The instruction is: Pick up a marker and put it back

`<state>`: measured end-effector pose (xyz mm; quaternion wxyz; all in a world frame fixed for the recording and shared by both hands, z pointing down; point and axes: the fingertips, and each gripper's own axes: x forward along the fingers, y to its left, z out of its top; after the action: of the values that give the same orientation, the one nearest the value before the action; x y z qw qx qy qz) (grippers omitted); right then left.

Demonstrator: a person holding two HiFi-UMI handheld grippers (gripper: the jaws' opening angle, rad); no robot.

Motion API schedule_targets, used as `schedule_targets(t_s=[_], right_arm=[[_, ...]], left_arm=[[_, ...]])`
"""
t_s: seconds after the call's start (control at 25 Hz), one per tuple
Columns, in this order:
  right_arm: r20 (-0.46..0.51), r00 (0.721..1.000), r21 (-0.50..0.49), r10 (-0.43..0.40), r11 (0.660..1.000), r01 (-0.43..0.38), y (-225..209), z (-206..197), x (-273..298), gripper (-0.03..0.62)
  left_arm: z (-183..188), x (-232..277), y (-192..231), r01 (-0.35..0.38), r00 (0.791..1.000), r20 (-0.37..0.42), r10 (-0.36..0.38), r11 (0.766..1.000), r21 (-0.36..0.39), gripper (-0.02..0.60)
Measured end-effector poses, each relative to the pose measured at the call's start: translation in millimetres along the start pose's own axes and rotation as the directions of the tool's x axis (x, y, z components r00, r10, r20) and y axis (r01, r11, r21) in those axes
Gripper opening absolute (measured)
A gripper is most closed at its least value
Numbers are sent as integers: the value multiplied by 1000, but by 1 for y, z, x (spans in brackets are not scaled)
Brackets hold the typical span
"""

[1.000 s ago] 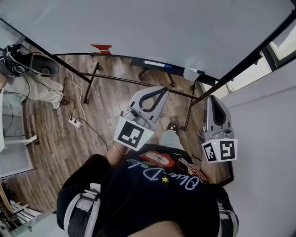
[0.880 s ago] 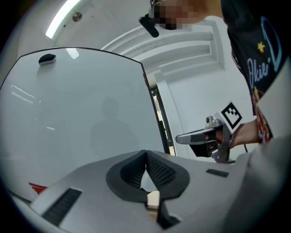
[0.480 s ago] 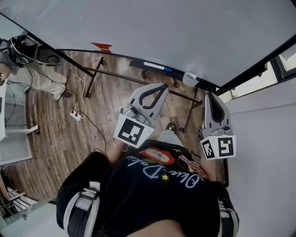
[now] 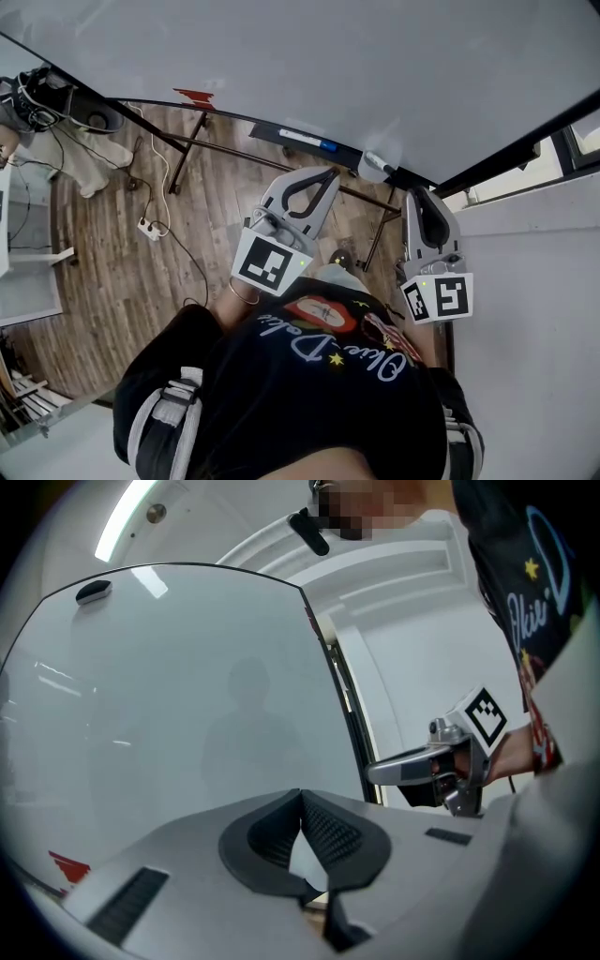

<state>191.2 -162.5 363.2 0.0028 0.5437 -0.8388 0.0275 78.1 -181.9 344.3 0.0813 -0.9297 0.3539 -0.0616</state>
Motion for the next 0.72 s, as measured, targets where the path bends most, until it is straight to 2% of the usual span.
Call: schedule_targets(t_s=[0.24,0.48,0.72], right_arm=[[-56,997,-1,56,998,-56,-6,-18,11,71],[-112,990,-26,83,996,-86,-2,-32,28,98],[-170,984,-33,45,998,-52,-1,-41,41,107]], left_arm=[[-5,16,-1,-17,1000,-4,17,1000,17,3],[-5,27,2,9,1000,-4,-9,1000,15,3],[4,37,17,42,999,1,-42,998,39,3]])
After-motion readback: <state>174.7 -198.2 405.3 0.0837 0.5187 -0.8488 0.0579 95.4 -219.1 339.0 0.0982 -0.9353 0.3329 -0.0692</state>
